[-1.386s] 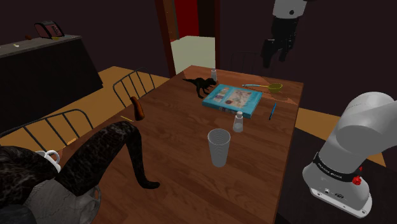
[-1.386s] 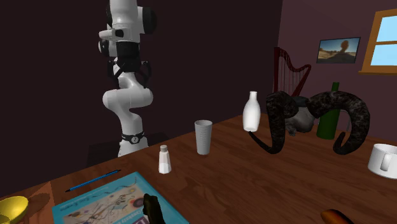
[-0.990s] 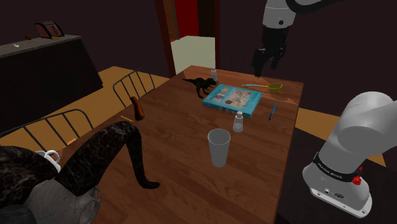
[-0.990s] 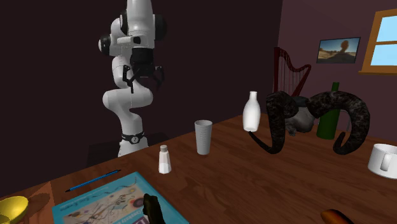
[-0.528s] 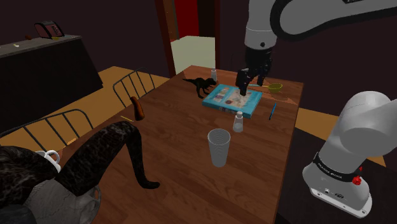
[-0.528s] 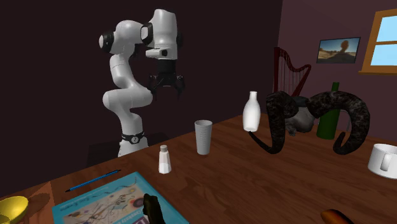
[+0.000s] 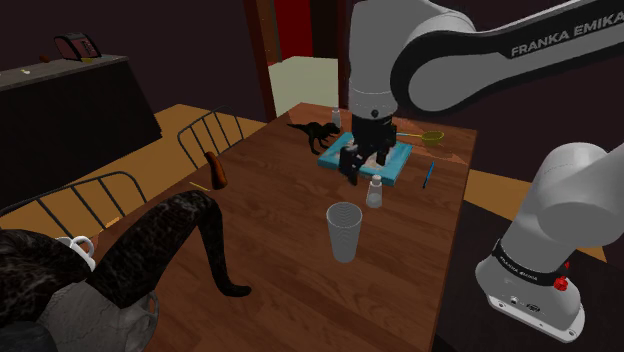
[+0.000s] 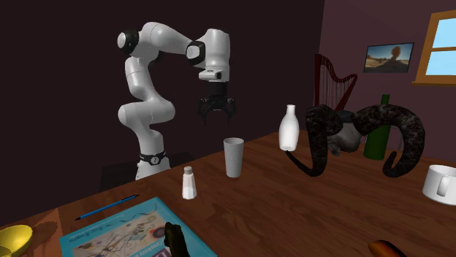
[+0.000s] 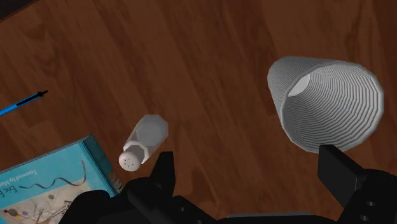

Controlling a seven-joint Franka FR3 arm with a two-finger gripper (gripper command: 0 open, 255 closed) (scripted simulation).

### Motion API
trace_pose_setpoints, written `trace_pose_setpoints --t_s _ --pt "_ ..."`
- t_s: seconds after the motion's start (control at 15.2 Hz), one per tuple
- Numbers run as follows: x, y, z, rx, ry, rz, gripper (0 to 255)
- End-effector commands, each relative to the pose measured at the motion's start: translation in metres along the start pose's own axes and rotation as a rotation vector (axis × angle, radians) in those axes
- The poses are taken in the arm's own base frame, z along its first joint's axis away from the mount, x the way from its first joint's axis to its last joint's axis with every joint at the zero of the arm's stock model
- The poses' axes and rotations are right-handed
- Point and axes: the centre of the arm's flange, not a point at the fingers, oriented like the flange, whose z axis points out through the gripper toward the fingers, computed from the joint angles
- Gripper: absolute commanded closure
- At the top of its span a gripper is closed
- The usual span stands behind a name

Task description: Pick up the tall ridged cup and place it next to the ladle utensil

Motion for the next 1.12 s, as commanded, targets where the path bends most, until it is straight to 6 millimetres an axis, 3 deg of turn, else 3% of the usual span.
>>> trace_pose_setpoints --t_s 0.0,0.53,1.06 --pt "-0.004 -0.028 0.007 -0.004 0.002 -0.009 0" --pt "-0.016 -0.127 0.046 -0.027 0.010 -0.047 0" --pt "-0.016 -0.126 0.086 -0.027 0.010 -0.047 0"
